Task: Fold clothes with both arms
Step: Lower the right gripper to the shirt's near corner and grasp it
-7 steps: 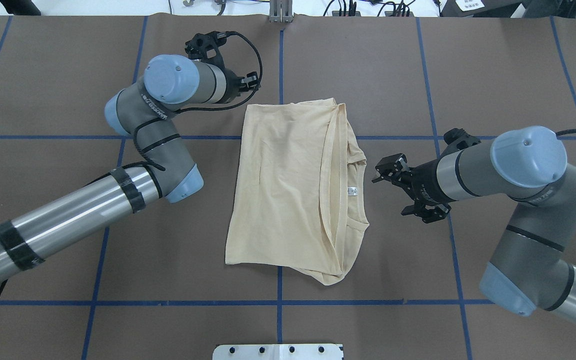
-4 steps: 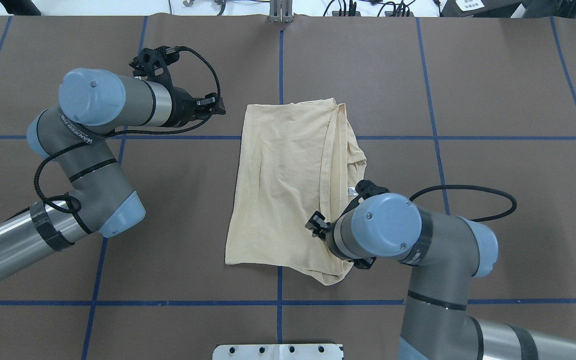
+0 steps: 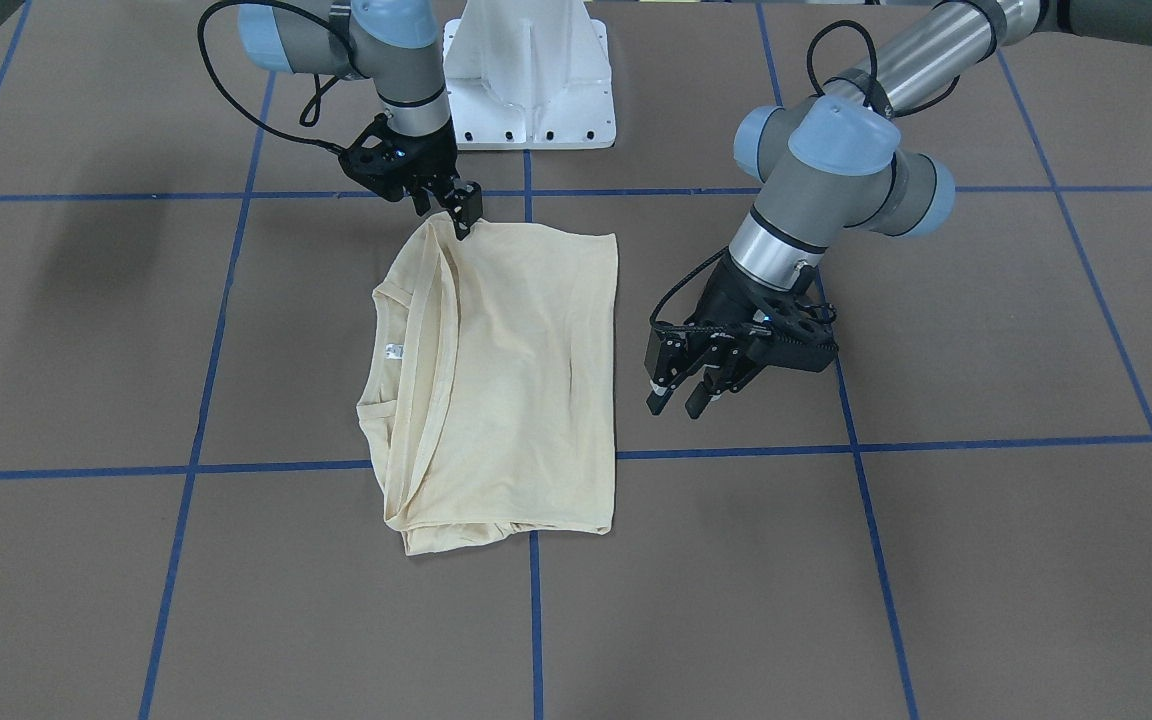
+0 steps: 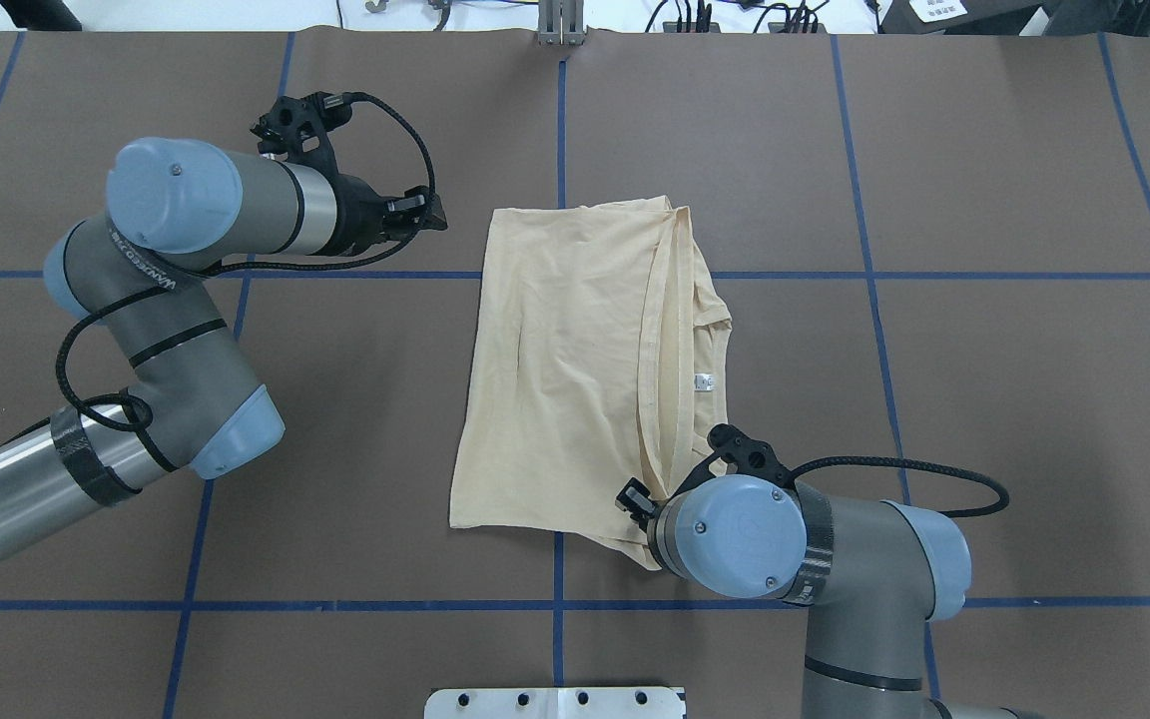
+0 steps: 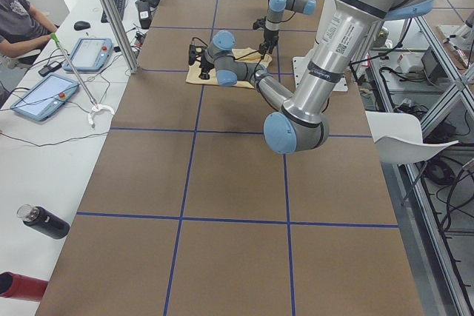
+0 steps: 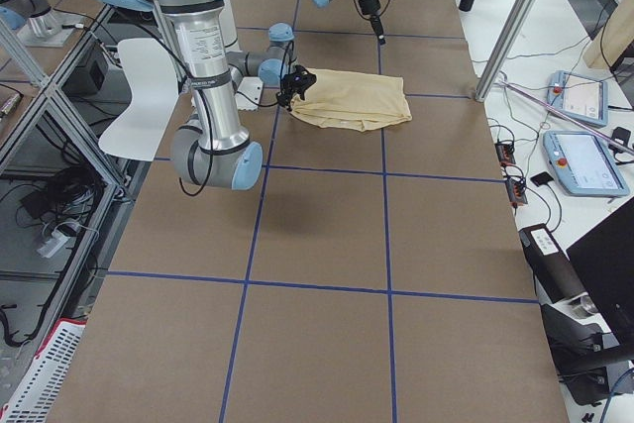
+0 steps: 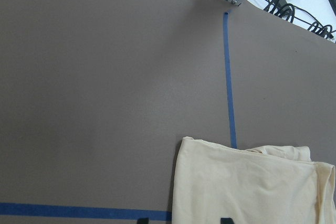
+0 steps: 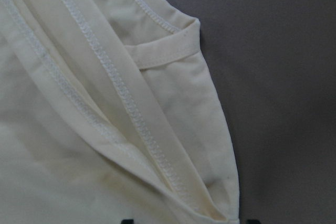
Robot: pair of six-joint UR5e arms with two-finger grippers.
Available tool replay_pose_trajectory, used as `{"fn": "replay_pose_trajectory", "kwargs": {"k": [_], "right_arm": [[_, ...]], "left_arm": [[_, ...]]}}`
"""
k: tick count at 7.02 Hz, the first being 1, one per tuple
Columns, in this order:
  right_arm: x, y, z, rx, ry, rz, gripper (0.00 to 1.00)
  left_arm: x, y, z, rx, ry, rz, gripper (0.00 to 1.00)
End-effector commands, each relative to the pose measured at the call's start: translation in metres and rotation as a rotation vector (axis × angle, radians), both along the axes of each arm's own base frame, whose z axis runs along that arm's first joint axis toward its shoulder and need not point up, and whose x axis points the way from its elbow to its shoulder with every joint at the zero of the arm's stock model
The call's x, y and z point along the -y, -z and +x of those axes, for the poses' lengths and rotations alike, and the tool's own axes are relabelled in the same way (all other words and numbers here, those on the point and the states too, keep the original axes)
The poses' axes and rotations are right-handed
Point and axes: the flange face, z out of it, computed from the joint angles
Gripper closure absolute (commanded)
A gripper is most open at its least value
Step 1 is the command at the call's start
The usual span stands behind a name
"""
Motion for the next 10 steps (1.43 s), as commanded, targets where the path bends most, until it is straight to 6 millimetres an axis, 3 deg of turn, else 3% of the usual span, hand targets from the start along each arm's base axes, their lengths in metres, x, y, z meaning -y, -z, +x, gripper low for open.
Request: {"fn": "replay_pose_trajectory", "kwargs": {"k": [1,6,9,10], "right_arm": [[0.002,-0.002,0.003,0.018,-0.096,-0.065,0.22],[-0.006,-0.006,0.0,0.032,-0.163,-0.128,0.19],[-0.016,-0.022,0.0,0.004,-0.15,-0.132,0.22],[-0.014,-0.019,0.0,0.01,-0.156,-0.132,0.62]], "left_arm": [[-0.001,0.001,0.001,-0.003,-0.001,0.001,0.45],[-0.001,0.003,0.0,-0.006,-0.001,0.002,0.45],[-0.001,0.004,0.0,-0.006,-0.001,0.002,0.45],[-0.001,0.005,0.0,-0.008,-0.001,0.003,0.45]]}}
